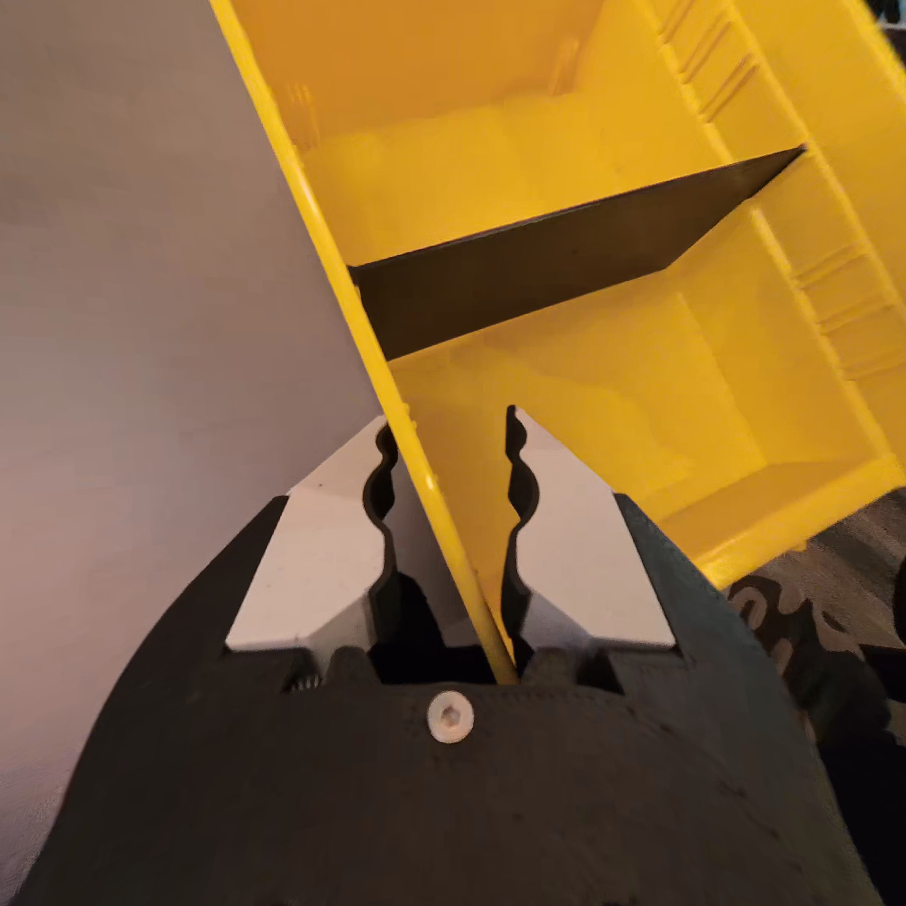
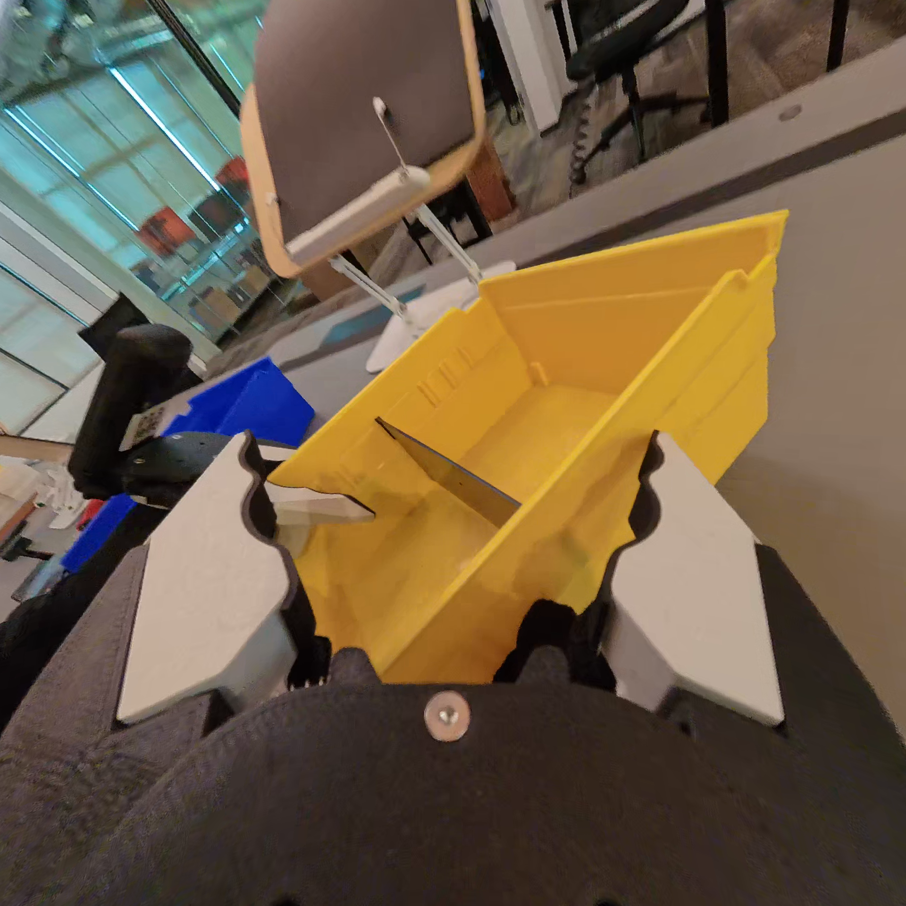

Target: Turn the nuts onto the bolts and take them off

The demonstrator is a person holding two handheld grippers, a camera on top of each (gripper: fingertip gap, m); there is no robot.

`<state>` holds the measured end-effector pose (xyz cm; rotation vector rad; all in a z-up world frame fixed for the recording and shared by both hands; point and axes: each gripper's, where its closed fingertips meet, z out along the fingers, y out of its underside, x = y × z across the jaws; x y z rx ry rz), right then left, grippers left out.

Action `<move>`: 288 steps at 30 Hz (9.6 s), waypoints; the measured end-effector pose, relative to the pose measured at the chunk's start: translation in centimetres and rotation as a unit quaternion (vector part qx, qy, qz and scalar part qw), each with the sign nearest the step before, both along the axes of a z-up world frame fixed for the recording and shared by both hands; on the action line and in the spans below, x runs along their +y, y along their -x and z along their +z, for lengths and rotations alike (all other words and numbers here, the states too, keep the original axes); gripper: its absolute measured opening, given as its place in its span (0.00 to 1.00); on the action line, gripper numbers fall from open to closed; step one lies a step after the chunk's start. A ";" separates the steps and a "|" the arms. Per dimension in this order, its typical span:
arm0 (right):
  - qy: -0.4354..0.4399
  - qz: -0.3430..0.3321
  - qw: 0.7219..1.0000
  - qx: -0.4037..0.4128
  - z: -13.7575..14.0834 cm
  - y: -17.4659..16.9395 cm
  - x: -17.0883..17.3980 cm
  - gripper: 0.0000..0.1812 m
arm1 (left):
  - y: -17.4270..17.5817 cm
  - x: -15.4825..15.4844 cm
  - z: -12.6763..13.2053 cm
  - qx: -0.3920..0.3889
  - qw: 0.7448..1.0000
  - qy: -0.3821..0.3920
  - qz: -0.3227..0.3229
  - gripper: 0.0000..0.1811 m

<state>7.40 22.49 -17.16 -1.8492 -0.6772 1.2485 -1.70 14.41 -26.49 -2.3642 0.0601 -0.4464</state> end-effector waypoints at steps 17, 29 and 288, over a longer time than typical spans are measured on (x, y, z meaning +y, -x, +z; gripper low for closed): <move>-0.014 0.050 0.985 -0.162 -6.8 -2.6 13.0 0.61 | -9.1 4.5 2.9 -0.274 0.961 -0.003 -0.029 0.66; -0.242 -0.067 0.937 -0.243 -0.3 -4.4 16.4 0.72 | -4.3 -4.8 12.5 -0.270 0.954 -0.102 -0.084 0.44; 0.013 0.410 0.890 0.196 5.4 11.9 -24.2 0.51 | -1.9 -17.6 13.2 -0.196 0.916 -0.302 -0.177 0.08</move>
